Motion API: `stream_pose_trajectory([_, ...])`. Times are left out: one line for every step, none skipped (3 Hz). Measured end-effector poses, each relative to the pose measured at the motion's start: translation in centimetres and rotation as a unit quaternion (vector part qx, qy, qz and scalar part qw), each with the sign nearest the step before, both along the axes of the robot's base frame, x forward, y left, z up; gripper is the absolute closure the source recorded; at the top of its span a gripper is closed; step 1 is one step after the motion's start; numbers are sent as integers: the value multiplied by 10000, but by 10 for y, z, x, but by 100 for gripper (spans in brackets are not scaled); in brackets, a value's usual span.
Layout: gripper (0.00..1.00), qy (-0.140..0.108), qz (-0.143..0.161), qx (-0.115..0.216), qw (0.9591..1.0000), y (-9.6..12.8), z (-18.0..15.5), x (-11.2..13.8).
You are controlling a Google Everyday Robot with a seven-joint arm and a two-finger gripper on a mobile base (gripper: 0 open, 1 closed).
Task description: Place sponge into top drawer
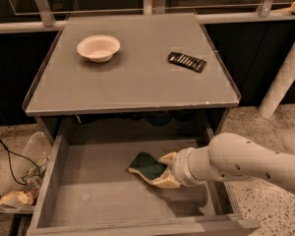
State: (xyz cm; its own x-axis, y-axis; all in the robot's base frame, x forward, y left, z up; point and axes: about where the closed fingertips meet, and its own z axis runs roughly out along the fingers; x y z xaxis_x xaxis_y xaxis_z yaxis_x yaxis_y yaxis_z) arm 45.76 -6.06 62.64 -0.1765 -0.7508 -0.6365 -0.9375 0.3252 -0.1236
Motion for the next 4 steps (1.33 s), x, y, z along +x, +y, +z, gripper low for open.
stream_pose_trajectory([36, 0, 0, 0, 10000, 0, 0, 0])
stream_pose_trajectory([13, 0, 0, 0, 10000, 0, 0, 0])
stream_pose_trajectory([0, 0, 1, 0, 10000, 0, 0, 0])
stream_pose_trajectory([0, 0, 1, 0, 10000, 0, 0, 0])
